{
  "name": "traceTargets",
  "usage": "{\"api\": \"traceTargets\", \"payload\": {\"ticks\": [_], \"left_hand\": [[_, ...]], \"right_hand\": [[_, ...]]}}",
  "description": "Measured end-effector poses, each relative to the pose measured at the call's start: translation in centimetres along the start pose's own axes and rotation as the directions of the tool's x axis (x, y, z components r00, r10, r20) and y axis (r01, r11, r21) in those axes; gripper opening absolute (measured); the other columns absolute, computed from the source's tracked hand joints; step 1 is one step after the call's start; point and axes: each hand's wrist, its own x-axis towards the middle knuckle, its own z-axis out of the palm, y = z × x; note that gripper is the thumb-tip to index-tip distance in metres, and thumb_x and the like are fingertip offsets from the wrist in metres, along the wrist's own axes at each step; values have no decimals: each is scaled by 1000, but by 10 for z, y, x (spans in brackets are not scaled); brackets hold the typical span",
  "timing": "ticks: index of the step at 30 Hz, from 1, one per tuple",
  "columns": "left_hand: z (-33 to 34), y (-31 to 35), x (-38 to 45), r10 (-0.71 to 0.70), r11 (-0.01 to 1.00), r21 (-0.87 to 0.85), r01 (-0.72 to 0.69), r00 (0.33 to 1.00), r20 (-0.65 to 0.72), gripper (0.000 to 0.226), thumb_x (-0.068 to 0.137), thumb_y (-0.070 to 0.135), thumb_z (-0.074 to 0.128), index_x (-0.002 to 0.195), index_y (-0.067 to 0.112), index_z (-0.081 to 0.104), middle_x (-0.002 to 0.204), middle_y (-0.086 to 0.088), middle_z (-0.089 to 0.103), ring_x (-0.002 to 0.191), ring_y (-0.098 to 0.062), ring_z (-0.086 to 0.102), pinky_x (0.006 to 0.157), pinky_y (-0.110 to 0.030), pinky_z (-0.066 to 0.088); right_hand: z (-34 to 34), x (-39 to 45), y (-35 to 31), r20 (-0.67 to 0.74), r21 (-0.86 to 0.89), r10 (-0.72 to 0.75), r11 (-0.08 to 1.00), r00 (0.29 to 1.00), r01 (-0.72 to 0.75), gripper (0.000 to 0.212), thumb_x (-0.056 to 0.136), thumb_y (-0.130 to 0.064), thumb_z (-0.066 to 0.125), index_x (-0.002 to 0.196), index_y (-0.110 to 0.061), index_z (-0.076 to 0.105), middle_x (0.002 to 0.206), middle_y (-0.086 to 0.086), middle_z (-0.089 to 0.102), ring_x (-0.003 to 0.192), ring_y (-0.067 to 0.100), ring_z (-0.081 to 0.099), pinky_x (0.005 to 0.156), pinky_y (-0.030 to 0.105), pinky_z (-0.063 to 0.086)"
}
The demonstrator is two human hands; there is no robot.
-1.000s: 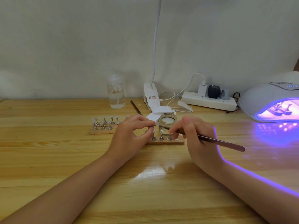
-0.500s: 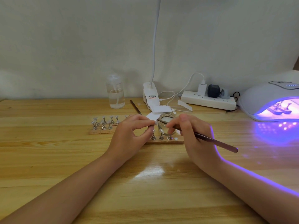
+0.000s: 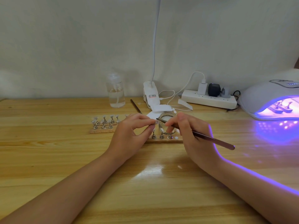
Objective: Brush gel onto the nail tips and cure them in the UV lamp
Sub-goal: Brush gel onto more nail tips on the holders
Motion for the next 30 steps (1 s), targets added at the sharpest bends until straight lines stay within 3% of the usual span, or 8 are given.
{"api": "traceTargets", "payload": {"ticks": [4,7,10,14,18,21,27,30], "left_hand": [[0,0,1,-16,1000,1,16,1000,-7,19,78,4,68,92,17,72,84,14,64,85,-3,58,75,-10,39],[0,1,1,-21,1000,-1,21,1000,-15,17,78,4,69,91,14,72,84,9,65,86,-7,59,76,-11,40],[-2,2,0,-25,999,-31,24,999,-21,17,76,4,70,89,15,72,87,3,66,89,-11,60,80,-17,44],[-2,4,0,-44,997,-63,40,997,-59,13,75,7,71,83,18,71,89,9,66,90,-2,60,82,-9,41],[-3,3,0,-40,996,-82,37,999,-35,9,77,11,70,83,18,71,82,10,69,81,-2,63,82,-22,47],[-2,3,0,-40,995,-88,37,998,-41,11,75,13,71,84,20,71,80,9,68,78,-3,61,76,-20,47],[-2,4,0,-62,995,-87,58,997,-47,21,73,9,72,86,25,69,82,7,66,78,-4,60,75,-18,47],[-1,5,0,-62,995,-84,58,997,-45,24,73,8,72,87,28,68,81,7,65,78,-5,59,75,-18,47]], "right_hand": [[-1,-2,2,-9,58,18,998,1000,-17,47,88,-38,36,66,-12,68,57,-1,63,57,2,59,61,9,39],[-3,-3,1,-32,95,34,995,999,-31,47,87,-40,35,61,-16,66,51,-1,60,53,5,57,59,10,38],[-3,-2,0,-64,143,15,990,998,-5,42,88,-36,35,64,-19,65,53,-5,60,53,3,57,57,9,38],[-2,-2,-1,-58,80,-13,997,998,17,38,89,-31,34,70,-20,64,60,-4,61,59,-2,56,58,6,38],[-2,-3,-2,-18,-18,-32,999,999,31,37,90,-34,32,74,-23,63,64,-3,62,65,5,60,63,23,49],[-1,-3,-3,-22,-61,-50,997,999,48,40,91,-34,32,75,-18,65,65,-5,62,68,8,62,69,33,52],[0,-3,-3,19,-112,-80,990,997,82,40,91,-32,34,76,-15,67,65,-9,62,67,-1,59,66,13,44],[0,-3,-1,28,-81,-123,989,992,125,42,92,-27,34,72,-13,67,60,-4,62,61,5,60,64,24,49]]}}
